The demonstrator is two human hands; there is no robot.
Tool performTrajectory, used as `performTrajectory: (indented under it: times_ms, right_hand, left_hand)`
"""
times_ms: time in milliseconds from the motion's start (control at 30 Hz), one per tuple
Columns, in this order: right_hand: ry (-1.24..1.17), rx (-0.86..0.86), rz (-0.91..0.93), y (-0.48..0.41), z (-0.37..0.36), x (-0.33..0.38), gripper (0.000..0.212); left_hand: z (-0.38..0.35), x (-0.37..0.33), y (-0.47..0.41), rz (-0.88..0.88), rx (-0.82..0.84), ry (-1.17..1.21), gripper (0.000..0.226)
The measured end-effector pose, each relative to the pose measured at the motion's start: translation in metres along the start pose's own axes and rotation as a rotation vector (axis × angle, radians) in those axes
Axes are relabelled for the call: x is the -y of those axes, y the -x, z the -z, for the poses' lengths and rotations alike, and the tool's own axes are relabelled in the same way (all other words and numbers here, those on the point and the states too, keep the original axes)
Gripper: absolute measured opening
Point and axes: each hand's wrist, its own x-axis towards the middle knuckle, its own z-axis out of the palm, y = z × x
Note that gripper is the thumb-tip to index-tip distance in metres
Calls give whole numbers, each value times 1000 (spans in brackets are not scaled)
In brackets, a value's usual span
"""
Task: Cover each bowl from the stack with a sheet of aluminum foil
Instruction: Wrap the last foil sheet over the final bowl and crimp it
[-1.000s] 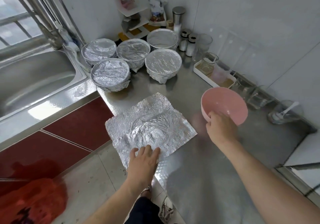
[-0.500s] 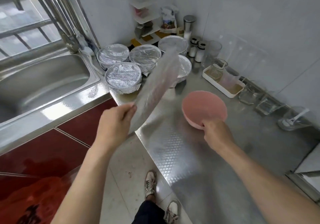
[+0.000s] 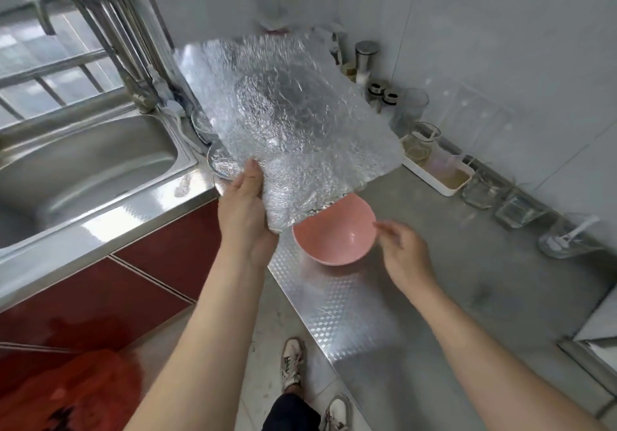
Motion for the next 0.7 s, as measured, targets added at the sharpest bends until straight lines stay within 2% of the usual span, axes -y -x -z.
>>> performTrajectory:
  times_ms: [33,100,133,167,233,367,467,533,600,700]
  right_hand:
    - [-337,38,-216,0,5,13,22]
    - [-849,208,-531,3,15,27,55]
    - [-959,292,-577,6,18,31,67]
    - [-1015,348,-570,9,18,35,70]
    - [-1027,318,-525,15,13,34,57]
    - [-952,6,-490,11,6,22,42]
    - [-904,-108,-541,11,23,-1,33]
    - [-878,-128,-599,13,34,-14,26]
    - [-828,-135,-688,15,41,-28,21]
    - [-773,-159,-753,15,44,-44,25]
  left_hand:
    - [-3,9,-1,33,6,31,24]
    - [-10,28,0,92,16,75,23]
    - [-11,40,0,119,-1,69,22]
    - [-13,52,0,152,-12,43,22]
    - [-13,75,4,211,-31,-50,24]
    - [-7,105,17,259,92,-282,20]
    - [12,115,4,22,-15,-659,12]
    - [30,118,-14,-96,-100,-1004,28]
    - [47,125,-24,-76,-102,-1275,46]
    - [58,131,-24,9,-26,-1404,56]
